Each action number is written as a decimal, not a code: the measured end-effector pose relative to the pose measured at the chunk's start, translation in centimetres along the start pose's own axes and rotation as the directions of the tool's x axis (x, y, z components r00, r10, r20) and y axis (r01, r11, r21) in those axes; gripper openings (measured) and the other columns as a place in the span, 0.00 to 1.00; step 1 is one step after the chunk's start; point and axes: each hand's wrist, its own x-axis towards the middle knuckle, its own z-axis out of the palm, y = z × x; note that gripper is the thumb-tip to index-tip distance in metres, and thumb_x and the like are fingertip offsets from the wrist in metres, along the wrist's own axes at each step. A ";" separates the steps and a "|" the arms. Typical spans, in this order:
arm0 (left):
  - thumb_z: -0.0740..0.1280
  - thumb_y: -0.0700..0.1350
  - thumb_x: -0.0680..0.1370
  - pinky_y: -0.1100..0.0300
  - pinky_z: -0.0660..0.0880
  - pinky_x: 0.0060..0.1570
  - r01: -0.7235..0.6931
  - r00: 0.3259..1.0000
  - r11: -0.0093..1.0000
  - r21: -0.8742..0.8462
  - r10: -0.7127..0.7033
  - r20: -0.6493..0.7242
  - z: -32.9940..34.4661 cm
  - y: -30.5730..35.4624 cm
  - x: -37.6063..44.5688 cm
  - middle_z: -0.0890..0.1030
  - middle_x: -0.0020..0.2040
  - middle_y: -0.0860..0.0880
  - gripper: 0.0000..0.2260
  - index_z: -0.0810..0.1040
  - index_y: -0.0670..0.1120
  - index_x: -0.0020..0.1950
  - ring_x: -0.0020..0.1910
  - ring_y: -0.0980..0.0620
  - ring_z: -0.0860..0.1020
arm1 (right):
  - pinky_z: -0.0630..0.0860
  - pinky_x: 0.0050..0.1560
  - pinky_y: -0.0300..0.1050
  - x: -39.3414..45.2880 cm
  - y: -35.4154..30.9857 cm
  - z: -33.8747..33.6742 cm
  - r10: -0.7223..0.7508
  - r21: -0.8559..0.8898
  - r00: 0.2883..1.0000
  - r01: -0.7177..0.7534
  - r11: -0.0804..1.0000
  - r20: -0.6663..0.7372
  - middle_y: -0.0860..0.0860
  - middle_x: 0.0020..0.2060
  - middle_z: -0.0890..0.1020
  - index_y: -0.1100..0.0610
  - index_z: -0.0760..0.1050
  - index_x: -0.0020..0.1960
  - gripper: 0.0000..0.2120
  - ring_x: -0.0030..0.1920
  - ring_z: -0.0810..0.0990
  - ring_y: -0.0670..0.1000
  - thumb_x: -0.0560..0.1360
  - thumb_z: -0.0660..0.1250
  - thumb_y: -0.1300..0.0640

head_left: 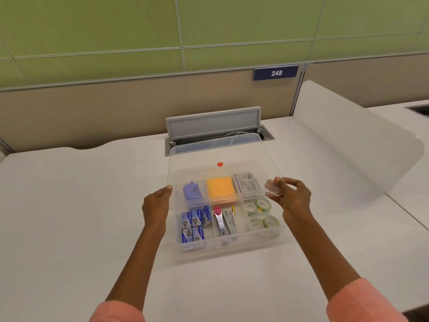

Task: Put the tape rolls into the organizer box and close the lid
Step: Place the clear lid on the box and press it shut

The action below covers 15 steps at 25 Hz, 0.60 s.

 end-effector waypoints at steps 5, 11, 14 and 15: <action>0.64 0.47 0.76 0.55 0.68 0.46 0.059 0.997 0.992 0.107 -0.054 -0.054 0.5 -1.7 -0.7 0.80 0.55 0.37 0.15 0.78 0.36 0.54 0.49 0.40 0.77 | 0.79 0.36 0.45 0.9 1.9 -0.7 -0.041 -0.250 0.994 0.015 0.968 -0.102 0.60 0.43 0.82 0.64 0.74 0.51 0.10 0.40 0.81 0.56 0.73 0.69 0.60; 0.65 0.47 0.75 0.50 0.73 0.51 0.095 0.995 0.989 0.112 -0.095 -0.001 0.1 -3.7 -1.3 0.81 0.55 0.37 0.14 0.79 0.38 0.54 0.53 0.36 0.77 | 0.69 0.47 0.45 0.7 2.9 -3.2 -0.127 -0.530 0.987 0.056 0.846 -0.099 0.53 0.43 0.79 0.57 0.76 0.43 0.06 0.45 0.75 0.52 0.72 0.70 0.55; 0.67 0.45 0.75 0.48 0.73 0.60 0.139 0.989 0.988 0.065 -0.141 0.036 -0.3 -4.5 -1.5 0.79 0.58 0.38 0.15 0.77 0.39 0.58 0.58 0.38 0.76 | 0.72 0.46 0.48 0.2 3.4 -4.3 -0.081 -0.525 0.992 0.019 0.851 -0.095 0.54 0.41 0.79 0.58 0.77 0.45 0.07 0.43 0.75 0.53 0.71 0.72 0.56; 0.67 0.44 0.74 0.48 0.72 0.60 0.153 0.987 0.987 0.040 -0.155 0.053 -0.6 -4.8 -1.5 0.79 0.59 0.39 0.15 0.77 0.39 0.58 0.58 0.39 0.76 | 0.74 0.47 0.49 0.0 3.5 -4.6 -0.064 -0.521 0.993 0.004 0.854 -0.098 0.54 0.41 0.80 0.59 0.77 0.45 0.08 0.42 0.76 0.54 0.70 0.72 0.56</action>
